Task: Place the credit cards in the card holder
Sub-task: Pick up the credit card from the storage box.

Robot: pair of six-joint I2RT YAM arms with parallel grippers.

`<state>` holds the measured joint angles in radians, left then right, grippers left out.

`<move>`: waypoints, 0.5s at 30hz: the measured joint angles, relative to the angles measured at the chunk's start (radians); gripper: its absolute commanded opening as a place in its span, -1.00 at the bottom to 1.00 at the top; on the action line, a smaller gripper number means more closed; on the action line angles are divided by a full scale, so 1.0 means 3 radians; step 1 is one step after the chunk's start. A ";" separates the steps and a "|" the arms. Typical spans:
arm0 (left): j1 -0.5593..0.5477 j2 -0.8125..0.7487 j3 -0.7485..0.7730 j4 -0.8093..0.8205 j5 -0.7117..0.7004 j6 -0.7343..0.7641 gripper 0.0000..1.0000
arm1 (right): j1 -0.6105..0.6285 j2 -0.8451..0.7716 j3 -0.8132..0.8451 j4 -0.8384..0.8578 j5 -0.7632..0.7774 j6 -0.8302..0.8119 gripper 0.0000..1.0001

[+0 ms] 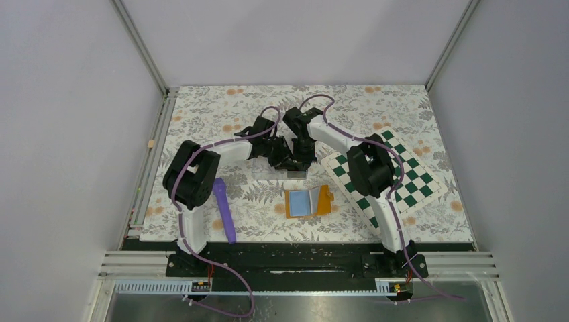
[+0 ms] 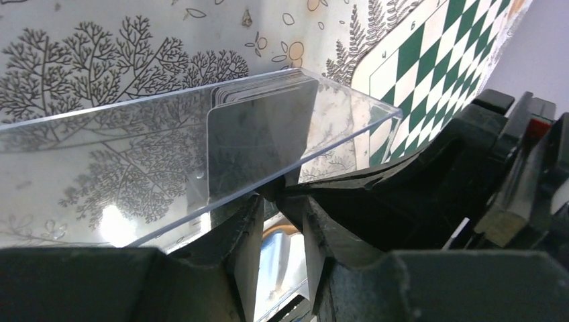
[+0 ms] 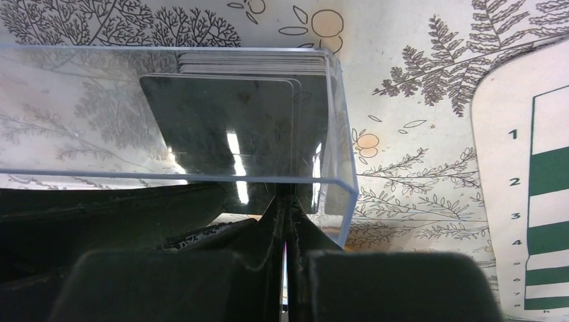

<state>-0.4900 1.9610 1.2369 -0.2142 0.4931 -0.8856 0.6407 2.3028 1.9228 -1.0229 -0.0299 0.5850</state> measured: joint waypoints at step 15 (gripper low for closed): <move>-0.0004 -0.0033 0.0174 -0.0465 -0.0445 0.0281 -0.01 | -0.0039 -0.0014 -0.0045 0.0053 -0.0142 -0.0001 -1.00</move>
<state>-0.4911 1.9511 1.2892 -0.3538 0.3595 -0.8013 0.6289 2.2986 1.9095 -1.0069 -0.0727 0.5846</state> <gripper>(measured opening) 0.490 0.015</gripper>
